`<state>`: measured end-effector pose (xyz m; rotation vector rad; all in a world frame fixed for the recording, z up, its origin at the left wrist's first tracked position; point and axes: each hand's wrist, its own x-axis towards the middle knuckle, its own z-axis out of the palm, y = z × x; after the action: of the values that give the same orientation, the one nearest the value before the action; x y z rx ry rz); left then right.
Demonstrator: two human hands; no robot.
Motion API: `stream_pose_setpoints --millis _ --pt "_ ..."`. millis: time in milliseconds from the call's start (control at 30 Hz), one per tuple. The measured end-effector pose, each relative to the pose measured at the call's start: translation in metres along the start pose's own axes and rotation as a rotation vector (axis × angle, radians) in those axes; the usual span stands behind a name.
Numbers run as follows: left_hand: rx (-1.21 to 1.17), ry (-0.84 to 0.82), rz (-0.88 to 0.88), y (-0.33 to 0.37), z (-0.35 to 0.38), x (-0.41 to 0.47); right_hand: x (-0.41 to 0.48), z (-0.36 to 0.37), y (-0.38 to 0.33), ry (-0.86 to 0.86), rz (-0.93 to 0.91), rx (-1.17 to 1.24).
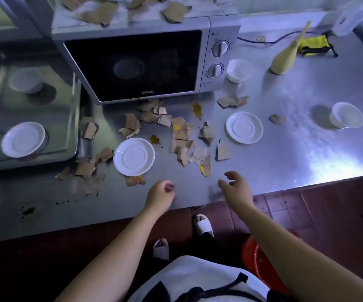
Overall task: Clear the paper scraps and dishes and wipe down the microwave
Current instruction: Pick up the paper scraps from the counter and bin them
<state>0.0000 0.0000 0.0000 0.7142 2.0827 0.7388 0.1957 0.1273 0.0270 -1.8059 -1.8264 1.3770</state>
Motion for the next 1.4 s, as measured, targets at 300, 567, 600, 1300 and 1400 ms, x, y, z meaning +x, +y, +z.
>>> stream_pose_setpoints --millis 300,567,600,1300,1400 --pt "0.258 0.154 -0.027 0.018 0.021 -0.004 0.083 -0.017 -0.017 -0.125 -0.17 -0.321" --pt "0.159 0.161 -0.15 0.021 0.029 -0.019 0.116 -0.01 -0.034 -0.102 -0.318 -0.663" --pt "0.126 0.156 -0.166 0.022 0.028 -0.02 0.117 -0.011 -0.032 -0.109 -0.353 -0.666" --pt "0.013 0.423 -0.266 0.086 0.036 0.074 0.089 -0.07 0.002 -0.176 -0.214 0.003" --pt "-0.107 0.459 -0.258 0.086 0.036 0.063 0.085 -0.07 0.001 -0.216 -0.196 0.025"
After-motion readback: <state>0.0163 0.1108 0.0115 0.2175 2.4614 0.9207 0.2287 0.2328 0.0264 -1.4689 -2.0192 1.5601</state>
